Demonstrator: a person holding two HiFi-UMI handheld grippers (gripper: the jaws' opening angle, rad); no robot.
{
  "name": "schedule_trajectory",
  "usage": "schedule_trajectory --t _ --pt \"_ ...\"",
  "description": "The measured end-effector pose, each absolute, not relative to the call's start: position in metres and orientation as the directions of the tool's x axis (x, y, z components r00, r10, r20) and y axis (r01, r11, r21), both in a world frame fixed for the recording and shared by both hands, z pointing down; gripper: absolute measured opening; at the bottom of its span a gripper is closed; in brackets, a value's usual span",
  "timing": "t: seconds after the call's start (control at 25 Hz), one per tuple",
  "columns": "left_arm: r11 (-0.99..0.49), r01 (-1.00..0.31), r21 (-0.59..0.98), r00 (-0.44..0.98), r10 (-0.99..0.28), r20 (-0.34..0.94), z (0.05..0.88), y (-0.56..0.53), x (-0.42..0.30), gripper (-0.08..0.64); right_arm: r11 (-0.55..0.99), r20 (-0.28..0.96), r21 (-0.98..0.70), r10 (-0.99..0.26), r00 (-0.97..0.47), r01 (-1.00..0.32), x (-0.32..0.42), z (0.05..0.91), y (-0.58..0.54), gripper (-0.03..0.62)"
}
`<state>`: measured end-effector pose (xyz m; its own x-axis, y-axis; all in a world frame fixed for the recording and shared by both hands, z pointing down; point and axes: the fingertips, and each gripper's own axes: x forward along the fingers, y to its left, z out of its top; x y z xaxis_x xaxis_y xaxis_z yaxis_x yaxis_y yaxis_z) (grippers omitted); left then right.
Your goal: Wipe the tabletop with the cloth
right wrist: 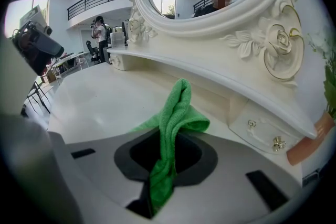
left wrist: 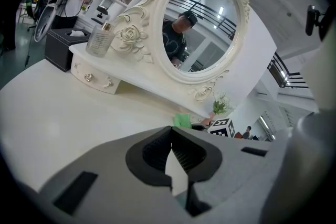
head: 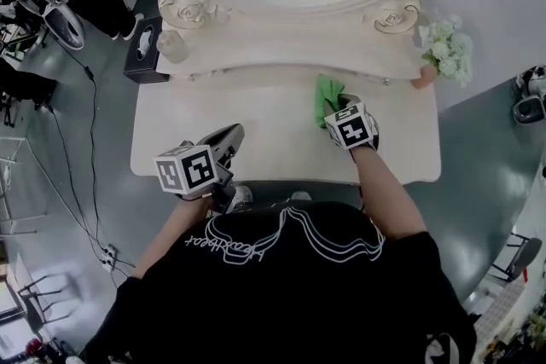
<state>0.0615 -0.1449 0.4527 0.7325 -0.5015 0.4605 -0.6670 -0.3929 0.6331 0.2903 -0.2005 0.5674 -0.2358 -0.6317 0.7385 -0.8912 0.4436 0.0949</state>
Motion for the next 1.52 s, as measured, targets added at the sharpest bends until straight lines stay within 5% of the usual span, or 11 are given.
schedule_trajectory --t 1.52 --pt "-0.477 -0.602 0.640 0.792 -0.458 0.404 0.440 -0.133 0.187 0.003 0.329 0.748 0.145 -0.653 -0.114 -0.933 0.443 0.563 -0.152 0.054"
